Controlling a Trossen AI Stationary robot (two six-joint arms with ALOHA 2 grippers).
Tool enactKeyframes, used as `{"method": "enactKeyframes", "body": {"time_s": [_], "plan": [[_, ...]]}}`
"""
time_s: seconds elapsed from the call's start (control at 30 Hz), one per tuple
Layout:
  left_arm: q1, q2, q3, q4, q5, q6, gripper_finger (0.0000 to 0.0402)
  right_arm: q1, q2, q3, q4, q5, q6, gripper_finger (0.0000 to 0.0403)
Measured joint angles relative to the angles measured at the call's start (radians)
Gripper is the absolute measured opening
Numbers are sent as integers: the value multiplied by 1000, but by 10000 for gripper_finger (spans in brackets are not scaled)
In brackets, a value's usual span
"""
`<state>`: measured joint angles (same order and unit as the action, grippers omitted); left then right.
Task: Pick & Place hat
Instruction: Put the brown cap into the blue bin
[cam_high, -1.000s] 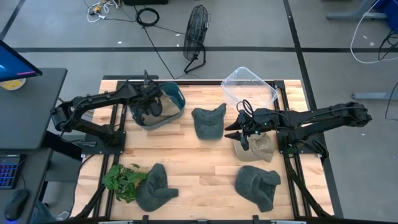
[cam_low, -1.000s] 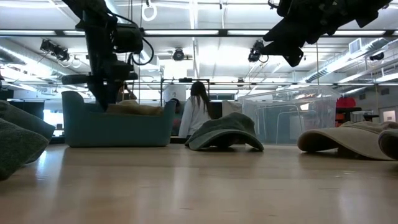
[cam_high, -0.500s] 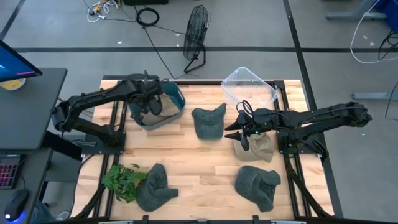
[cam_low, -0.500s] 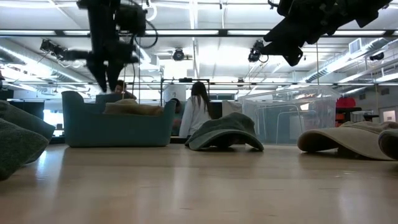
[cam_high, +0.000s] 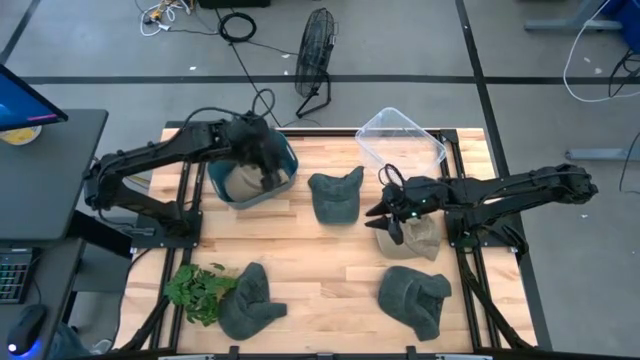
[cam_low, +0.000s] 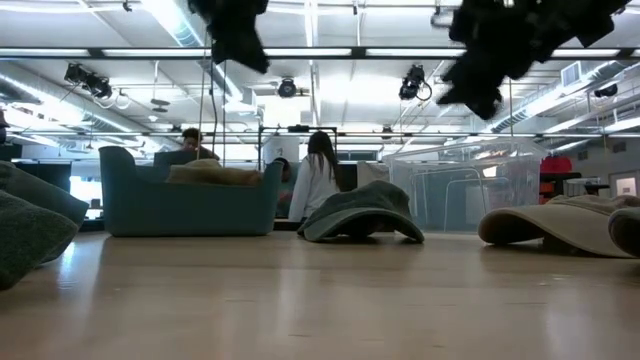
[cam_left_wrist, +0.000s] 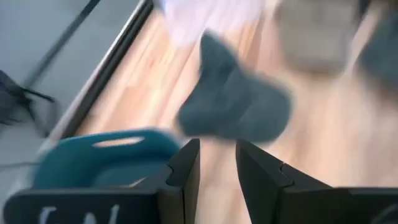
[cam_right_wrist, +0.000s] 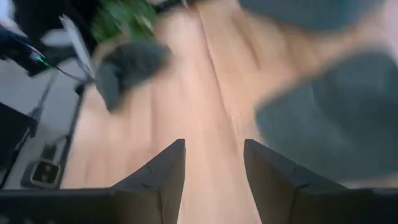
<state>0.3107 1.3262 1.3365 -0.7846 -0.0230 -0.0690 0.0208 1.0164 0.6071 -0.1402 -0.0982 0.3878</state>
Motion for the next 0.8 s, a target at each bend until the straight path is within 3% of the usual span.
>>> {"method": "enactKeyframes", "body": {"time_s": [0.13,0.33,0.6,0.8], "plan": [[-55,11,0,100,-2,-194,108,0,0,0,-249,0,213,168],[-112,28,-1,124,-49,-205,108,0,0,0,-536,3,486,168],[-136,63,-1,115,-60,-234,108,0,2,0,-691,54,749,168],[-148,85,-1,119,-61,-234,108,0,12,-11,-721,59,853,168]]}}
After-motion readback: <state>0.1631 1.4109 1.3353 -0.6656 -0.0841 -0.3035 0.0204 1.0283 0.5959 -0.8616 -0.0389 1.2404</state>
